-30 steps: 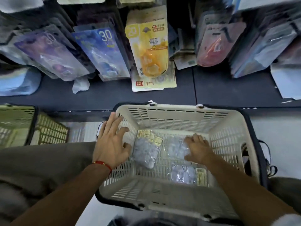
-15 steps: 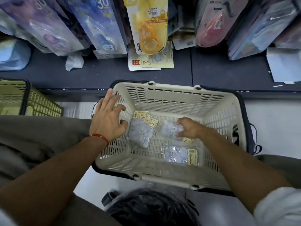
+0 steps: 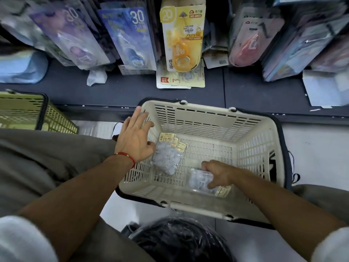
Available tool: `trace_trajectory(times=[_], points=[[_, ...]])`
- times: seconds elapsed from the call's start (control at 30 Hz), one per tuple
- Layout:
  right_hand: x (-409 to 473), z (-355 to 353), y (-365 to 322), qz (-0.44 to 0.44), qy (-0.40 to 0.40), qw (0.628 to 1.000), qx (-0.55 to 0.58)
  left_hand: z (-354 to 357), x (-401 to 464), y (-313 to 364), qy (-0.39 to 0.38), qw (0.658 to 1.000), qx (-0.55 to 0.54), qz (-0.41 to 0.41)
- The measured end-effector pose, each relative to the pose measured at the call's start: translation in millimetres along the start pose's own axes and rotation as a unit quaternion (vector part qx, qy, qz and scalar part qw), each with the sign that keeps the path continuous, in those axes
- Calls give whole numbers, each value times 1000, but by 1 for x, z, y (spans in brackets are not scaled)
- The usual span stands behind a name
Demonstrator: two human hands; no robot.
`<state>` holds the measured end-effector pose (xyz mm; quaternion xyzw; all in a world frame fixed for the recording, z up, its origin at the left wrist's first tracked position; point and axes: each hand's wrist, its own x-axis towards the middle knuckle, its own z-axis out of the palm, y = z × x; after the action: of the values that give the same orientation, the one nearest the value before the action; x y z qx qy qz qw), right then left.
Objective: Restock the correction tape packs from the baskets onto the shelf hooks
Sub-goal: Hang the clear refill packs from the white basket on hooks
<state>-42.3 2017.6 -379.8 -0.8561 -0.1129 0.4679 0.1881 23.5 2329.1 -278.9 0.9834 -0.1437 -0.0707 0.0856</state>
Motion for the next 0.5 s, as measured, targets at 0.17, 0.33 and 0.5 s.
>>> trace_trajectory(times=[0.17,0.33,0.5], points=[[-50,-68,-26,-10,48,997,66,-26,9,24,-5,994,-94,-54],[-143,-178,-66,-49,198,943,264,-86,22,77,67,905,-402,-121],[-202,-232,-106,-148,362,827,403,-161,44,133,-3,733,-672,-101]])
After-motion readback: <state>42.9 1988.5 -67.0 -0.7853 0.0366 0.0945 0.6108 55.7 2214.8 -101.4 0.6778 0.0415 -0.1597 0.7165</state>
